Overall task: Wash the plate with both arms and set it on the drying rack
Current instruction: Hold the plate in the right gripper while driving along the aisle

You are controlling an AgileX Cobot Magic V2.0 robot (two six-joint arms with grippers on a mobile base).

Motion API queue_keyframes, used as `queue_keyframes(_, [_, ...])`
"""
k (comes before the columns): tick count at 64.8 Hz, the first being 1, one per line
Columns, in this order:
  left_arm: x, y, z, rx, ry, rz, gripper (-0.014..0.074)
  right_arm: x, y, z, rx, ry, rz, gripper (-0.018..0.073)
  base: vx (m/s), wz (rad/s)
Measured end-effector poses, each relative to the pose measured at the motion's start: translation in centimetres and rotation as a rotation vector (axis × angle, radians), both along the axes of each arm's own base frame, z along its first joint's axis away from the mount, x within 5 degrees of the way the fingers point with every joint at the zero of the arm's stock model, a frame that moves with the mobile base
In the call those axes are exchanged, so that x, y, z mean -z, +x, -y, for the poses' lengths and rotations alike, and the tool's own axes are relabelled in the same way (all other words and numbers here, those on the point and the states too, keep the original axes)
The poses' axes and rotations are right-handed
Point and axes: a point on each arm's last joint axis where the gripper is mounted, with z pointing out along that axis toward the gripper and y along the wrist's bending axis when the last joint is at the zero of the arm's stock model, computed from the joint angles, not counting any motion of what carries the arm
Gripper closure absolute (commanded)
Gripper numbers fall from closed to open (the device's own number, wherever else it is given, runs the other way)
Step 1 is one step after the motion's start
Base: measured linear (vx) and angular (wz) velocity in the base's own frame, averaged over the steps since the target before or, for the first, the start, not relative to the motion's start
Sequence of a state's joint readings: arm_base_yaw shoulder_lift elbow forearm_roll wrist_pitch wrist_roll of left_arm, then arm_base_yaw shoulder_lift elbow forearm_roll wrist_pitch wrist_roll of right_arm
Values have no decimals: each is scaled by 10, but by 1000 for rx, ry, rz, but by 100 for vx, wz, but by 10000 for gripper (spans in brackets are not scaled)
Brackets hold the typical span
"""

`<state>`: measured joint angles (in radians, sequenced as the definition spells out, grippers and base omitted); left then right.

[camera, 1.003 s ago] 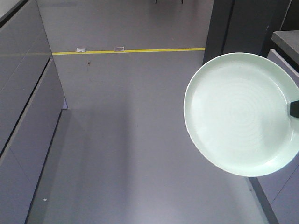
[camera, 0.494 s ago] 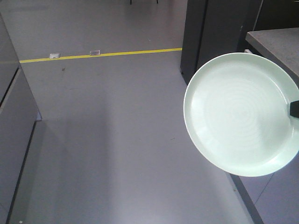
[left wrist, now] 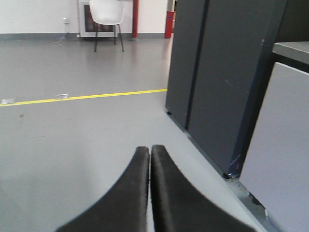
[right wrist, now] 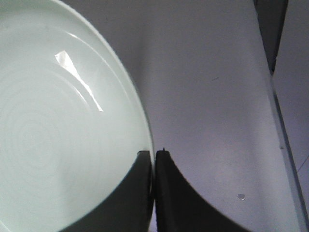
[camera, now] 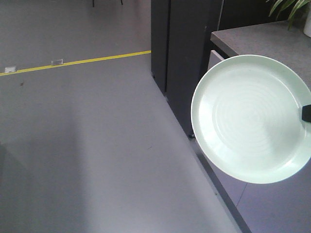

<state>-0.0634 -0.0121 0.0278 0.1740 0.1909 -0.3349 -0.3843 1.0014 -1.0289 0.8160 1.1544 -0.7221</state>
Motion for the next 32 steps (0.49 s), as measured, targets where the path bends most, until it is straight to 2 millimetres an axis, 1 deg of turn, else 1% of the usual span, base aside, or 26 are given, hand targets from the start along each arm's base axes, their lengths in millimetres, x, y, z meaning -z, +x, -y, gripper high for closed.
queue_keyframes(32, [0, 0, 0, 0, 0, 0, 603, 0, 0, 0, 0, 0, 0, 566, 9, -28])
